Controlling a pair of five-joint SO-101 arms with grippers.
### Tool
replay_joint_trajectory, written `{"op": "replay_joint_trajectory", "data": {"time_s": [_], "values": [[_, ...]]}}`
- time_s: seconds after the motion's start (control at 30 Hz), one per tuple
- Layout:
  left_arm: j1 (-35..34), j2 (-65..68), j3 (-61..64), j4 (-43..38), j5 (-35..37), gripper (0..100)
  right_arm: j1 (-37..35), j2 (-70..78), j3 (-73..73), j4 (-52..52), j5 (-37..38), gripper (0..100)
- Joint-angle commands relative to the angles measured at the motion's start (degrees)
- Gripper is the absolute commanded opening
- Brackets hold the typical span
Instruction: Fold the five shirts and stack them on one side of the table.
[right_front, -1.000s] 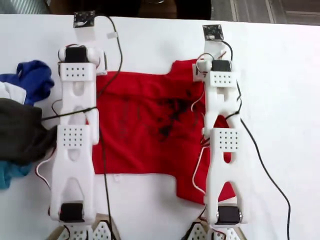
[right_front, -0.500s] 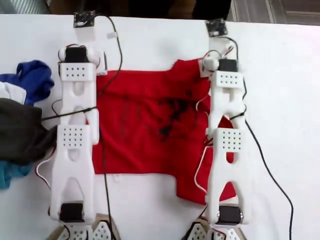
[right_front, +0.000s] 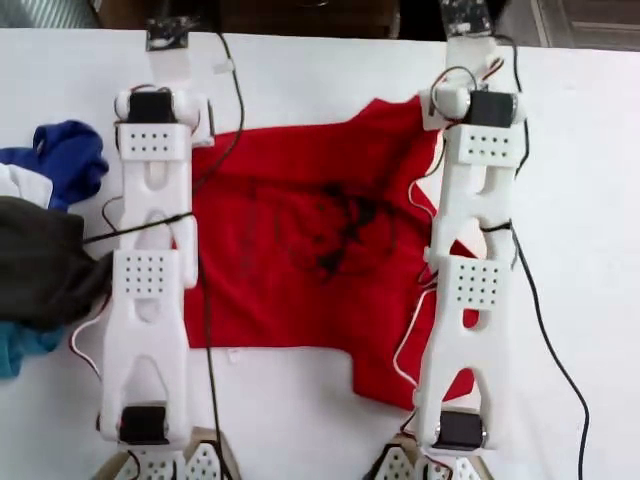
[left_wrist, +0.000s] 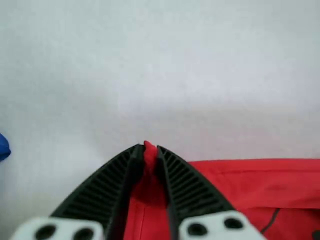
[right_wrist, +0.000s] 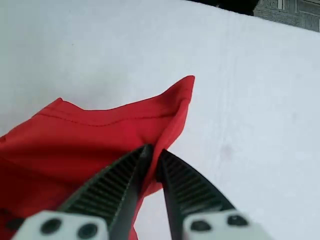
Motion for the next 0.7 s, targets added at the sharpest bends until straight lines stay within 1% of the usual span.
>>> {"op": "replay_joint_trajectory", "data": {"time_s": [0.0, 0.17, 0.3, 0.43, 0.67], "values": [[-0.6, -9.3, -2.3, 0.4, 0.1, 3, 0.2, -9.3, -2.4, 3.5, 0.4, 2.0], [0.1, -14.9, -2.3, 5.1, 0.0, 3, -0.3, -14.1, -2.4, 9.6, 0.4, 2.0], [0.9, -16.4, -1.9, 8.9, 0.0, 3, -1.1, -16.2, -2.4, 12.8, 0.4, 2.0], [0.5, -16.9, -1.9, 9.1, 0.0, 3, -1.2, -18.9, -2.3, 13.3, 0.3, 2.0], [1.5, -22.0, -1.9, 9.2, 0.0, 3, -2.2, -30.9, -1.8, 13.4, 0.4, 2.0]]}}
